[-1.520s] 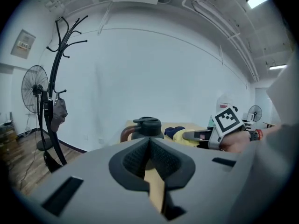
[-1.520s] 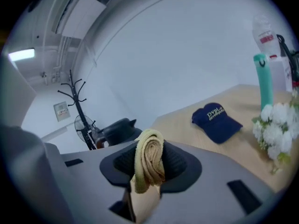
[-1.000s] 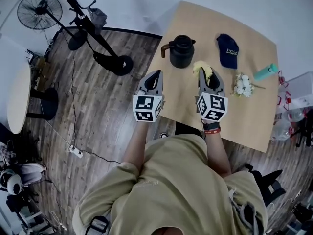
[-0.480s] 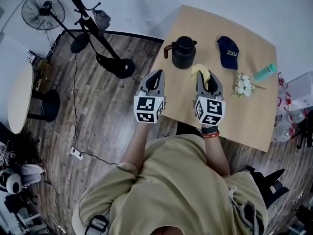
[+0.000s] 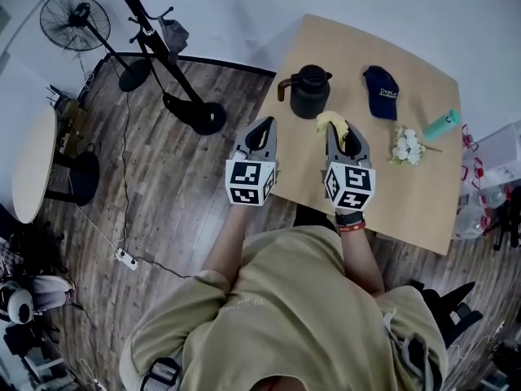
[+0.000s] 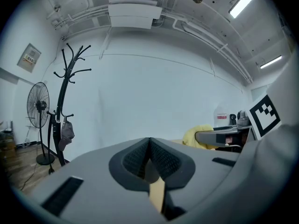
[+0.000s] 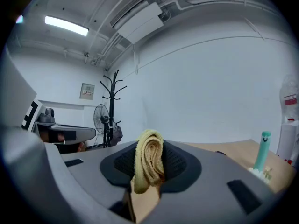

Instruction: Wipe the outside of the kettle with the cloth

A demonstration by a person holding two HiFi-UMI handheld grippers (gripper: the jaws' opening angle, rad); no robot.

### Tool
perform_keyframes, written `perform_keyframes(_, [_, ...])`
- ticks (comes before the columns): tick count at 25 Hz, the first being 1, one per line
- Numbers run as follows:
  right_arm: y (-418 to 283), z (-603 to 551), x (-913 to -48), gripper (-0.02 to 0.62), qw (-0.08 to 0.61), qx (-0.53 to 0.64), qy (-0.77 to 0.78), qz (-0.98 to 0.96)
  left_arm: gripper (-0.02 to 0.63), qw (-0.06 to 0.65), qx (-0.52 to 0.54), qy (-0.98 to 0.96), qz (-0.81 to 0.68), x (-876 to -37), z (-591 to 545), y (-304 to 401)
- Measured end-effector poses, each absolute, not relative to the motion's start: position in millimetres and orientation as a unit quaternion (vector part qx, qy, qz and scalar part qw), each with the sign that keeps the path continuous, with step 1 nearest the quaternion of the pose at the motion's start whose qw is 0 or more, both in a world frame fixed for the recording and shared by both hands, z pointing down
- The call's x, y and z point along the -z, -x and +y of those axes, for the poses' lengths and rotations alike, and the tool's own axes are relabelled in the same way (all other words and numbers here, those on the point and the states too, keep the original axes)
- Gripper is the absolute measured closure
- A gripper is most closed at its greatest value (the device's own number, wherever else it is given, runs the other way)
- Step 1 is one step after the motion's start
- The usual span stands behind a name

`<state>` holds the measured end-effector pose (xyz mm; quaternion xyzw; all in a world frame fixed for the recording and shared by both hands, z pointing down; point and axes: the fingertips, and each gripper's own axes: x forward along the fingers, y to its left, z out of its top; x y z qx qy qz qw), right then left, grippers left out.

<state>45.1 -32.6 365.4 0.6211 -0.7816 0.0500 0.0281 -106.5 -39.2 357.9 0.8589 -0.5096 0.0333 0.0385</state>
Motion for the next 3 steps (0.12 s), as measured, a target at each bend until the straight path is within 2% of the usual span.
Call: perform_keyframes(3, [-37.4,-28.2,-373.9,0.466,0.047,-0.06,-0.614,-0.786,0.583,0.035,-0.035,-0.86,-0.508,-358.8,-36.9,112.1])
